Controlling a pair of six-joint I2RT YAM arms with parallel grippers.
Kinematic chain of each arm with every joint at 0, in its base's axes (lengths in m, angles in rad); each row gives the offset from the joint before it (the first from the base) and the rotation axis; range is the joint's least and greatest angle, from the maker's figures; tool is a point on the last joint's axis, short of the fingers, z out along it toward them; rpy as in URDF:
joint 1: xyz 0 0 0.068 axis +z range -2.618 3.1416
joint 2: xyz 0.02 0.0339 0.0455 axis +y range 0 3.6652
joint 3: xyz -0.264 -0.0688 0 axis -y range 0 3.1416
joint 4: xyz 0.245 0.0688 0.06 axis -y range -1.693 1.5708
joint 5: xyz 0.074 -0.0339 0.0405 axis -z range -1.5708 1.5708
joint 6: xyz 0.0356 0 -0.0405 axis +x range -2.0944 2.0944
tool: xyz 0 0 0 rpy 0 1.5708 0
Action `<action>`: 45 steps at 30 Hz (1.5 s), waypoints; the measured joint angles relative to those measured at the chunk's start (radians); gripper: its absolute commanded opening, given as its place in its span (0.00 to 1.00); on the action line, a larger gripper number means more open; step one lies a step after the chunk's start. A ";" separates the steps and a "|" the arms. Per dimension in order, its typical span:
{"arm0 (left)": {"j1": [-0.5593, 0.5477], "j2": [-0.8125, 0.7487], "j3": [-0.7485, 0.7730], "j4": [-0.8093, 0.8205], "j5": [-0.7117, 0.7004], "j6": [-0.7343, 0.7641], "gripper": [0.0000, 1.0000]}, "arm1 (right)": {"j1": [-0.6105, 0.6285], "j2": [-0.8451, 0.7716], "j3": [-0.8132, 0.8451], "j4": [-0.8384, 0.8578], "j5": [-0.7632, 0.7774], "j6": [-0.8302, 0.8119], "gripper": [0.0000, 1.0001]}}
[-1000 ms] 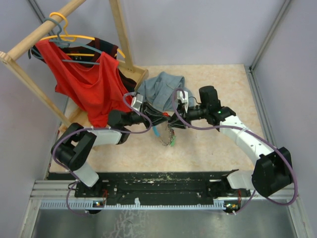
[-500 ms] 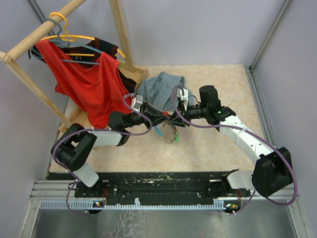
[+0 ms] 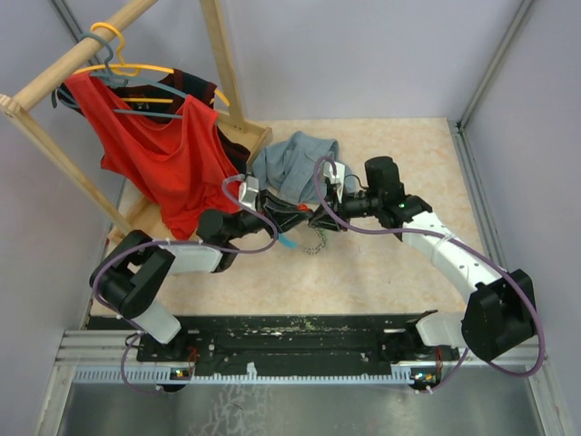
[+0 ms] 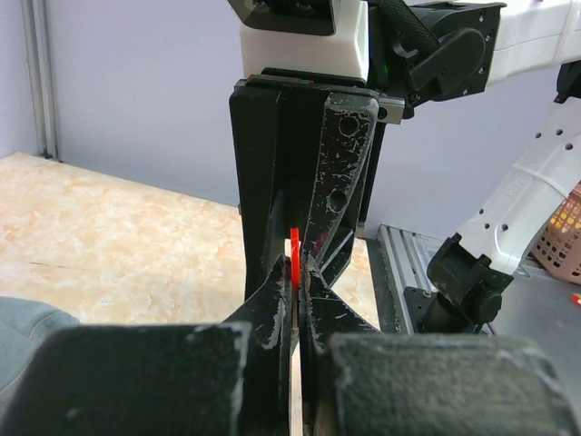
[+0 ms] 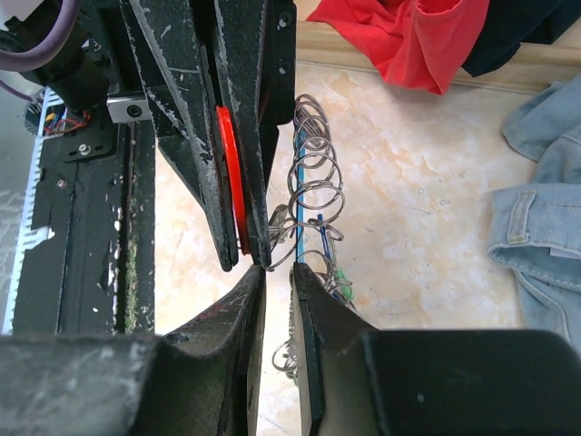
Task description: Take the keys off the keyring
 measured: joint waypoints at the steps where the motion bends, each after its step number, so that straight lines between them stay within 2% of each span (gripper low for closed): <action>1: -0.003 0.000 -0.002 0.000 -0.006 0.001 0.00 | 0.000 0.000 0.000 0.000 0.000 0.000 0.18; 27: -0.042 -0.014 -0.047 0.000 -0.148 0.018 0.00 | 0.000 0.000 0.000 -0.007 -0.017 -0.013 0.20; 35: -0.045 -0.014 -0.047 0.000 -0.152 0.006 0.00 | 0.000 0.000 0.000 -0.007 -0.012 -0.015 0.11; 39: -0.049 -0.014 -0.048 0.000 -0.158 0.002 0.00 | 0.000 0.000 0.000 -0.007 -0.016 -0.016 0.00; 45: -0.052 -0.028 -0.063 0.000 -0.170 0.002 0.00 | 0.000 0.000 0.002 -0.015 -0.033 -0.035 0.00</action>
